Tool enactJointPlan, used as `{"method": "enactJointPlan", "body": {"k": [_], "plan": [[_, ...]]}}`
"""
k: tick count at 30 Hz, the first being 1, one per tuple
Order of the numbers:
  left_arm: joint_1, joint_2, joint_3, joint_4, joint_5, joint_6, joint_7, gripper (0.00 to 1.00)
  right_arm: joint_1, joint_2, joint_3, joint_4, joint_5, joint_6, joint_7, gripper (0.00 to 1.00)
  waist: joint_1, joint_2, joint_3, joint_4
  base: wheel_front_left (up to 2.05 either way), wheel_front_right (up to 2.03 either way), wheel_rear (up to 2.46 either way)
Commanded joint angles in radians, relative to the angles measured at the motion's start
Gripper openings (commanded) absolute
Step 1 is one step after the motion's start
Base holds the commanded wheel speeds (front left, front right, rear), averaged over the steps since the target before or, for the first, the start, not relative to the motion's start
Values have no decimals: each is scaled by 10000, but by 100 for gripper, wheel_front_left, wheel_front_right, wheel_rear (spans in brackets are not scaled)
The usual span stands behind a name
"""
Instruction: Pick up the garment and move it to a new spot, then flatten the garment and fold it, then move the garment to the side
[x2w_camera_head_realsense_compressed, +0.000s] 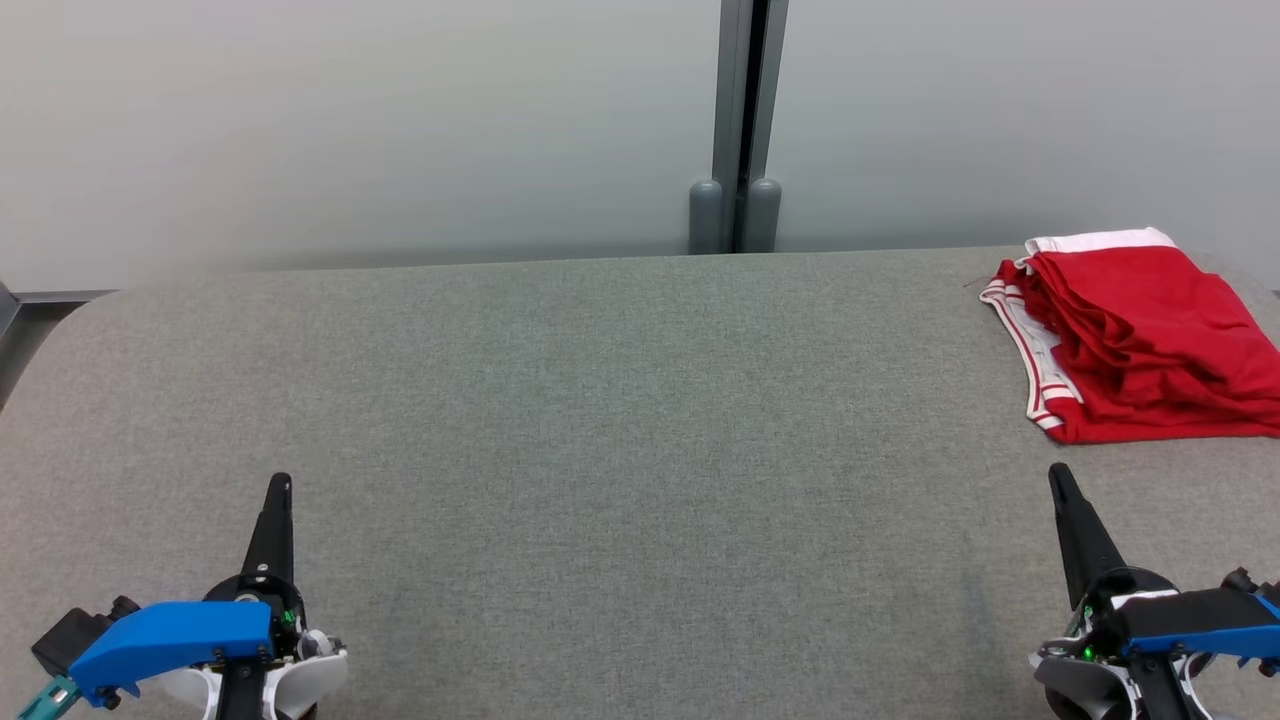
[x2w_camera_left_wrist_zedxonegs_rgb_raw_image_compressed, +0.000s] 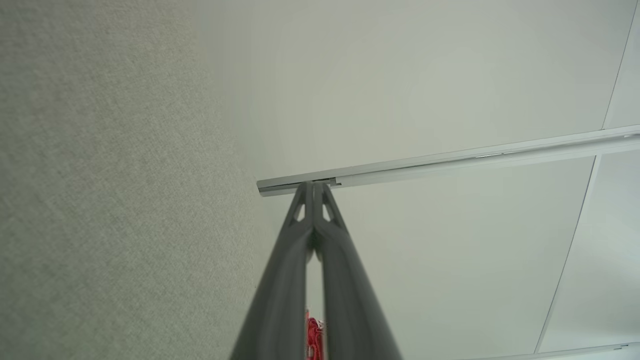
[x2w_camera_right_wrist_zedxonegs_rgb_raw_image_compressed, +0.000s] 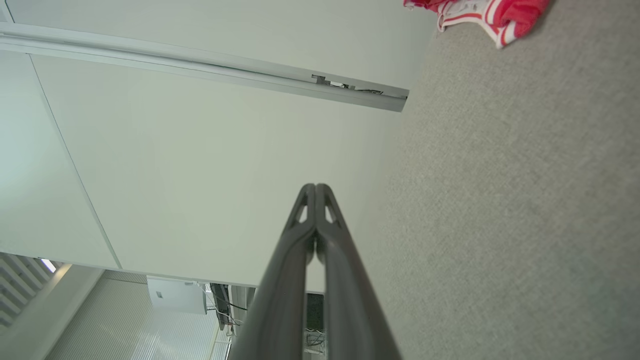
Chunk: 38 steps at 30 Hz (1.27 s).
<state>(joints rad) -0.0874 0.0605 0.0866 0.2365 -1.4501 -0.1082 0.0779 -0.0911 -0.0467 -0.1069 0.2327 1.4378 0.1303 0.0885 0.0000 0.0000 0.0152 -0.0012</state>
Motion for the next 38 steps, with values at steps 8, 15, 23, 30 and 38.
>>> {"method": "enactJointPlan", "body": {"k": [8,15,23,30,38], "plan": [[-227,-39,168,29,-673,-149,168,0,-181,-58,-58,38,752,7,148,0,0,0,-42,4,0,0,0],[-227,-76,217,60,-1086,-193,261,0,-204,-58,-71,78,1171,7,191,0,0,0,-73,7,0,0,0],[-268,-114,291,92,-1594,-278,375,0,-234,-61,-86,133,1710,7,267,0,0,0,-114,12,0,0,0],[-261,-121,304,96,-1636,-255,400,0,-238,-60,-87,138,1762,7,277,0,0,0,-121,12,0,0,0],[-260,-119,303,96,-1637,-255,399,0,-238,-60,-86,136,1762,7,276,0,0,0,-121,12,0,0,0]]}}
